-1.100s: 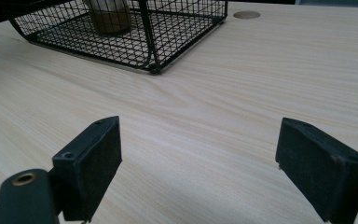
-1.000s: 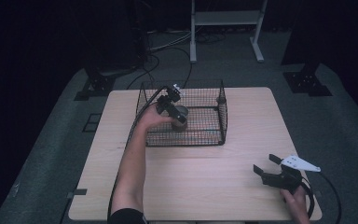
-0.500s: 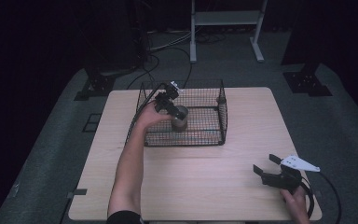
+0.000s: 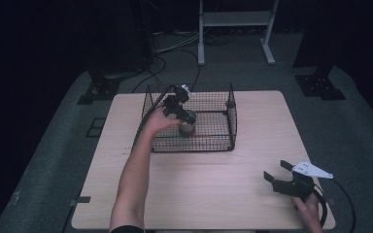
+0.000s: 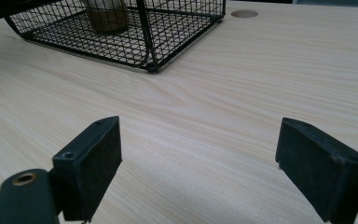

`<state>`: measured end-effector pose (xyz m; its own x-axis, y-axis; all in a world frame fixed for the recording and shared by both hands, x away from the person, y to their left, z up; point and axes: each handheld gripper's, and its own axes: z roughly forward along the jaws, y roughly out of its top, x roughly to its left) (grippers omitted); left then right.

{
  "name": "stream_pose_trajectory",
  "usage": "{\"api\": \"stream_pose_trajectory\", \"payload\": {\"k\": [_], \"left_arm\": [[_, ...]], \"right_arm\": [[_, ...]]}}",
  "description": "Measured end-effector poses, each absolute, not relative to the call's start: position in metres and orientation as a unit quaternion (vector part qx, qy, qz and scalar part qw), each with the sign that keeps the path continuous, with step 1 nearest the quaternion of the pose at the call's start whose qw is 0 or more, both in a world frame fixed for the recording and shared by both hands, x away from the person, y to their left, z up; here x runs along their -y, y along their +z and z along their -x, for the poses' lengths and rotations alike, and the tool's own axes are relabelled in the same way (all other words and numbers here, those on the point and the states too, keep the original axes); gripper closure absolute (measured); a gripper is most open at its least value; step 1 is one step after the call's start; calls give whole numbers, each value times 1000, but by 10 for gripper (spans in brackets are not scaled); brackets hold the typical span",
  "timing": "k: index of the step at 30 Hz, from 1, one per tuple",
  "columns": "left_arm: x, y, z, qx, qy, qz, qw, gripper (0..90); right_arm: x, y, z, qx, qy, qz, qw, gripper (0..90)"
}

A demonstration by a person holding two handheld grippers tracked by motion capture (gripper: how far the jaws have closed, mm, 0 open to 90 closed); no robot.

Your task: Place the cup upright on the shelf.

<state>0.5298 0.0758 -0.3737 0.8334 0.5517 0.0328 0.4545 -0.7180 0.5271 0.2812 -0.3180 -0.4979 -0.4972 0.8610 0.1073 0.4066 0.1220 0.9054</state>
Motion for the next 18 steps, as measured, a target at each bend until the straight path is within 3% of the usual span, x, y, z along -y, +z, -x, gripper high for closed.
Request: {"api": "stream_pose_trajectory", "payload": {"k": [18], "left_arm": [[-89,-354,-504,-276,121,-905,299,50]], "right_arm": [[317,-498,-282,-714,488,-443,235,136]]}}
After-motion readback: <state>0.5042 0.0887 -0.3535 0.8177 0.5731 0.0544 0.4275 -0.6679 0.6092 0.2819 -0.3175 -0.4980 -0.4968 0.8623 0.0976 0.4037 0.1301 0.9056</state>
